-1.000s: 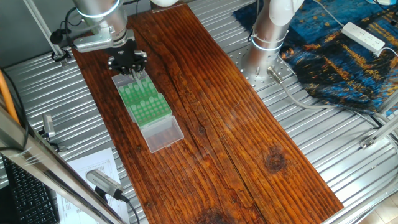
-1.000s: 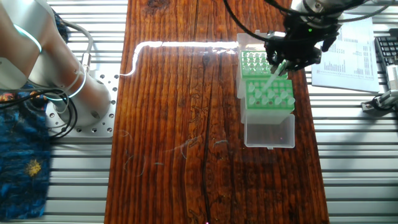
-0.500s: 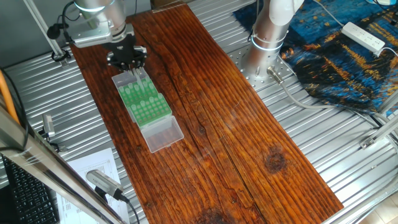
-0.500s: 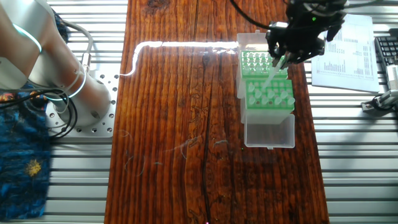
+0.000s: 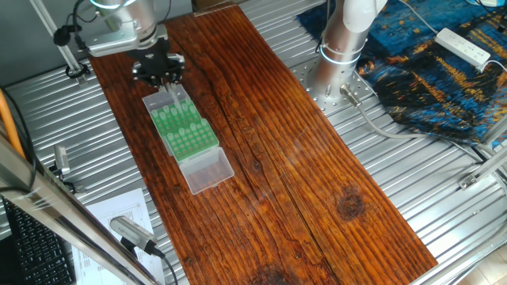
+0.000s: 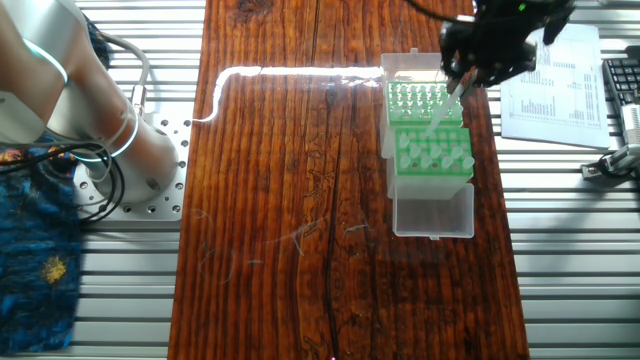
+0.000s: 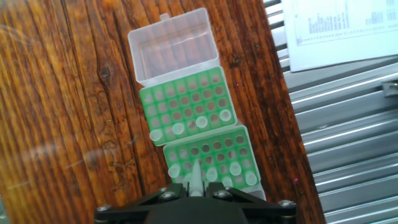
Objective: Transfer all large pipette tips from one holder to another
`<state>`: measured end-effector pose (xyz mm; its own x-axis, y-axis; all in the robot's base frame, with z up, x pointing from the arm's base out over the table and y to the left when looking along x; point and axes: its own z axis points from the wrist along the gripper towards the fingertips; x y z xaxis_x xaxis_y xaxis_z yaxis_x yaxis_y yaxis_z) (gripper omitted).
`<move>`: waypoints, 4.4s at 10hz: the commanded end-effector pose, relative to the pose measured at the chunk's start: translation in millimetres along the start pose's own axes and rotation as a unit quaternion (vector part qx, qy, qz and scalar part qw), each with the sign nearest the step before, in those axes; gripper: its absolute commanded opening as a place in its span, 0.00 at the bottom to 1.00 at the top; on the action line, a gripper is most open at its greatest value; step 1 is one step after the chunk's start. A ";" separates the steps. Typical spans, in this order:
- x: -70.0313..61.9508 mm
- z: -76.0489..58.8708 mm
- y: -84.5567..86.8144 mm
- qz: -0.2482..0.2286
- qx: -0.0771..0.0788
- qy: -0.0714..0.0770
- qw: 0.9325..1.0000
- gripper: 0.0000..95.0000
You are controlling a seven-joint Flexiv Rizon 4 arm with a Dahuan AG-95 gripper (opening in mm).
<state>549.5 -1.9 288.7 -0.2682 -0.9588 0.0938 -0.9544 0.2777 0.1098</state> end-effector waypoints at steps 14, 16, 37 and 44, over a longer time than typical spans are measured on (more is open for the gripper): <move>-54.3 -16.5 29.7 0.073 -0.017 -0.006 0.997 0.00; -57.2 -13.8 30.2 0.072 -0.020 -0.012 0.997 0.00; -50.0 9.0 44.3 0.068 -0.013 -0.005 0.998 0.00; -49.7 9.0 44.2 0.075 -0.010 -0.004 0.997 0.00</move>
<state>519.4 57.3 280.4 -0.4077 -0.9073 0.1031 -0.9011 0.4180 0.1150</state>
